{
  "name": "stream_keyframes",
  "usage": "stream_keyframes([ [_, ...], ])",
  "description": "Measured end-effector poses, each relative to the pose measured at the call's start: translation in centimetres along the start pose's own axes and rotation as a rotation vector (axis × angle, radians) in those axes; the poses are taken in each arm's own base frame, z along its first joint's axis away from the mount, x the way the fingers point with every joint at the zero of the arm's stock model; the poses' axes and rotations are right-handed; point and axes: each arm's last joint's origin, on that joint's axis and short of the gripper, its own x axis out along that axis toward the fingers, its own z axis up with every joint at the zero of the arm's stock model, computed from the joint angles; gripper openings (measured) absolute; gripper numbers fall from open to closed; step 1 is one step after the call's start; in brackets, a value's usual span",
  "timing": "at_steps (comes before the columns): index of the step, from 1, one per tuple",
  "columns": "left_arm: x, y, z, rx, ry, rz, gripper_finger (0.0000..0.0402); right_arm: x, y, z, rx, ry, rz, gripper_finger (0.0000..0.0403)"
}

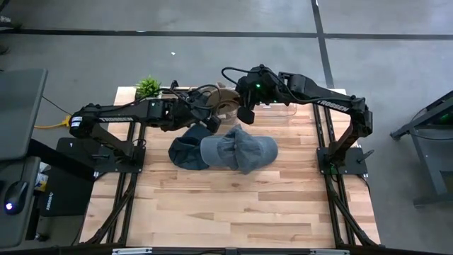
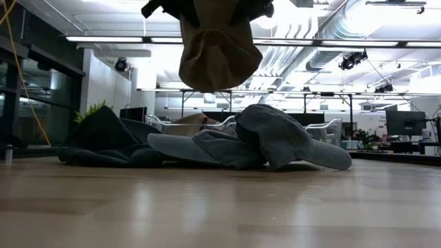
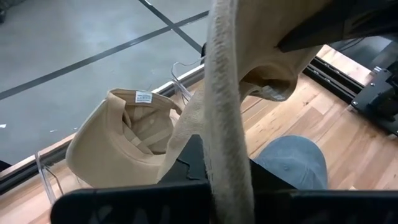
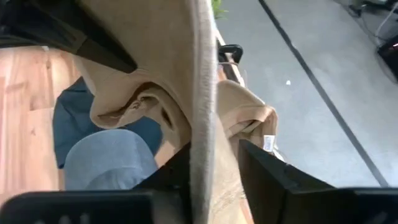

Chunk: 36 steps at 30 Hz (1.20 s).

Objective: Pick & Place hat
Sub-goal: Put the brown cap into the left transparent bin

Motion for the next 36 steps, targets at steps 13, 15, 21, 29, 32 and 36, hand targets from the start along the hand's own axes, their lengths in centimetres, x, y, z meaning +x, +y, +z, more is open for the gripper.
stream_keyframes([
  [13, -0.7, 0.6, 0.4, -0.016, -0.054, 0.05, 0.0001, -5.2, -4.6, -0.7, 0.069, -0.03, -0.142, 0.0211],
  [15, -1.0, 0.6, 0.7, -0.045, -0.082, 0.049, 0.0001, -5.9, -5.7, -1.2, 0.091, -0.028, -0.166, 0.0212],
  [21, -2.3, 1.5, 1.3, -0.081, -0.126, 0.057, 0.0001, -4.9, -8.1, -4.9, 0.202, -0.131, -0.046, 0.0212],
  [29, -3.0, 1.5, 2.1, -0.139, -0.176, 0.001, 0.0, -2.3, -6.1, -12.7, 0.258, -0.392, 0.128, 0.0213],
  [32, -3.1, 1.2, 2.6, -0.154, -0.209, -0.04, 0.0, -1.7, -4.8, -14.7, 0.279, -0.532, 0.213, 0.0213],
  [36, -3.3, 0.9, 3.2, -0.176, -0.245, -0.099, 0.0, -0.5, -3.1, -17.3, 0.298, -0.664, 0.282, 0.0213],
])
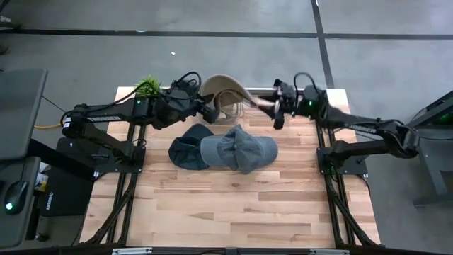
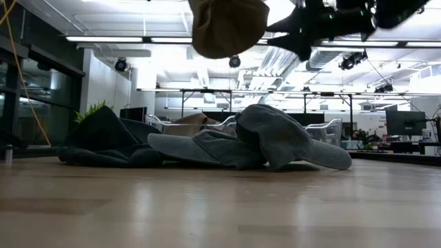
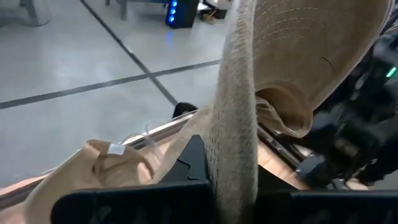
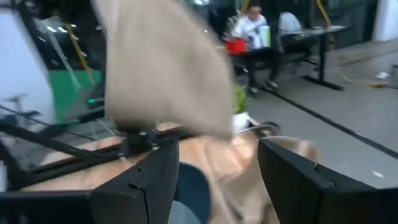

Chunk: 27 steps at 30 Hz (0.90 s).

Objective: Pick & Place hat
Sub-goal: Put the brown cap into the left transparent bin

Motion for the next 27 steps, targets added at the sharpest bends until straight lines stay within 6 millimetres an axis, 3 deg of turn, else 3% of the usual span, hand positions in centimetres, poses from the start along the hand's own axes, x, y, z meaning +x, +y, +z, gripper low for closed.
stream_keyframes([
  [4, 0.0, -0.4, 0.5, -0.032, -0.032, -0.046, 0.0, -0.6, 0.6, -1.3, -0.007, -0.142, 0.01, 0.0213],
  [7, 0.0, -0.6, 0.8, -0.046, -0.047, -0.084, 0.0, -0.7, 0.6, -2.5, -0.004, -0.14, -0.028, 0.0213],
  [14, -0.2, -1.1, 1.4, -0.083, -0.079, -0.165, 0.0, -0.4, 1.2, -2.1, -0.05, -0.213, -0.008, 0.0213],
  [27, -0.3, -1.6, 2.0, -0.1, -0.114, -0.249, 0.0, 2.0, 1.7, -0.4, -0.064, -0.235, 0.046, 0.0213],
])
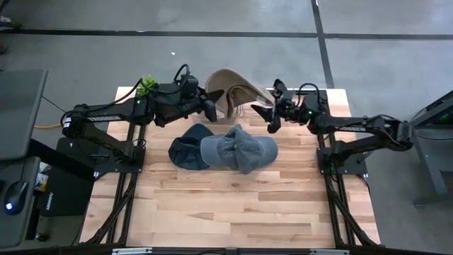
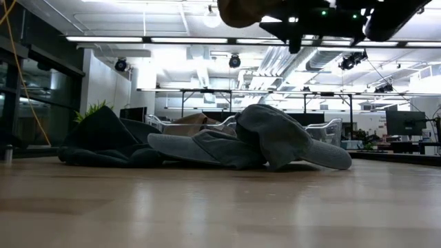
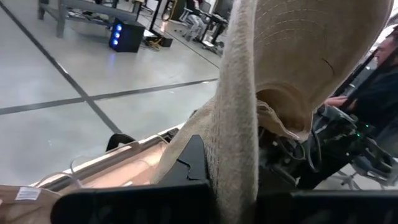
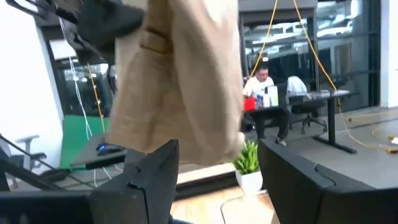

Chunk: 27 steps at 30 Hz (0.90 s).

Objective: Pick & Place hat
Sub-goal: Put the brown cap into the left transparent bin

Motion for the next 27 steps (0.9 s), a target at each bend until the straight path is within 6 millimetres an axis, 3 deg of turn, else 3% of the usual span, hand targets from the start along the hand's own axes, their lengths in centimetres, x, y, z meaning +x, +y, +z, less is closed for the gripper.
stream_keyframes([
  [12, 0.0, -0.3, 0.2, -0.011, -0.002, -0.062, 0.0, 4.2, 0.8, 2.5, -0.036, -0.059, 0.112, 0.0213],
  [20, 0.0, -0.4, 0.2, -0.002, 0.012, -0.089, 0.0, 5.6, 1.1, 5.0, -0.079, -0.102, 0.14, 0.0209],
  [24, 0.0, -0.4, 0.2, -0.002, 0.016, -0.099, 0.0, 6.1, 1.1, 5.7, -0.083, -0.051, 0.133, 0.018],
  [27, 0.0, -0.4, 0.2, 0.0, 0.022, -0.105, 0.0, 6.4, 1.1, 5.8, -0.098, 0.009, 0.124, 0.0134],
])
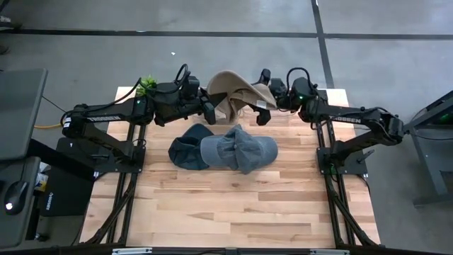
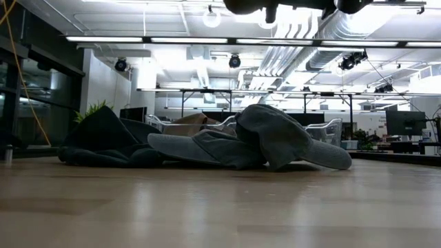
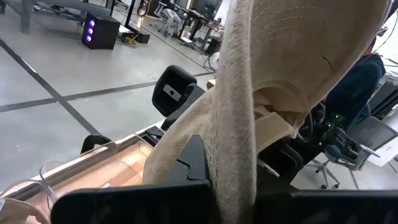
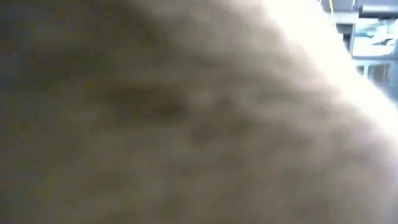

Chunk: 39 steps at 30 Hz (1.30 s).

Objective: Pick & Place hat
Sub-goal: Put the brown cap into the left transparent bin

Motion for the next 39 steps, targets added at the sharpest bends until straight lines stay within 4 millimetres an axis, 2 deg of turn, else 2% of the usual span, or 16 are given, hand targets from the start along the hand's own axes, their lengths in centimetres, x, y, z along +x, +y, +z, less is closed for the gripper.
stream_keyframes([
  [5, 0.0, 0.0, 0.0, 0.014, 0.004, -0.007, 0.0, 0.1, 0.0, 0.0, 0.01, 0.022, -0.002, 0.0022],
  [6, 0.0, 0.0, 0.0, 0.016, 0.005, -0.007, 0.0001, 0.1, 0.0, 0.0, 0.01, 0.022, -0.002, 0.0012],
  [16, 0.0, -0.1, -0.1, 0.113, 0.025, -0.04, 0.0012, 0.0, -0.4, -0.3, 0.099, 0.045, -0.046, 0.0003],
  [19, 0.0, -0.2, -0.2, 0.142, 0.038, -0.07, 0.0048, 0.0, -0.4, -0.5, 0.115, 0.063, -0.054, 0.0002],
  [25, -1.0, -0.2, 0.7, 0.139, 0.015, -0.089, 0.0158, -0.1, -0.5, -0.6, 0.134, 0.085, -0.083, 0.0001],
  [29, -3.2, 0.6, 2.0, 0.172, -0.03, 0.01, 0.0208, -0.2, -0.6, -1.2, 0.17, 0.144, -0.124, 0.0001],
  [31, -5.1, 1.3, 2.9, 0.186, -0.049, 0.085, 0.0219, -0.3, -0.6, -1.7, 0.188, 0.184, -0.138, 0.0001],
  [35, -8.1, 2.2, 4.4, 0.148, -0.09, 0.116, 0.0221, -0.5, -0.7, -2.6, 0.239, 0.28, -0.159, 0.0001],
  [39, -10.3, 3.0, 4.8, 0.159, -0.055, 0.118, 0.0215, -1.0, -1.1, -3.4, 0.321, 0.359, -0.193, 0.0],
])
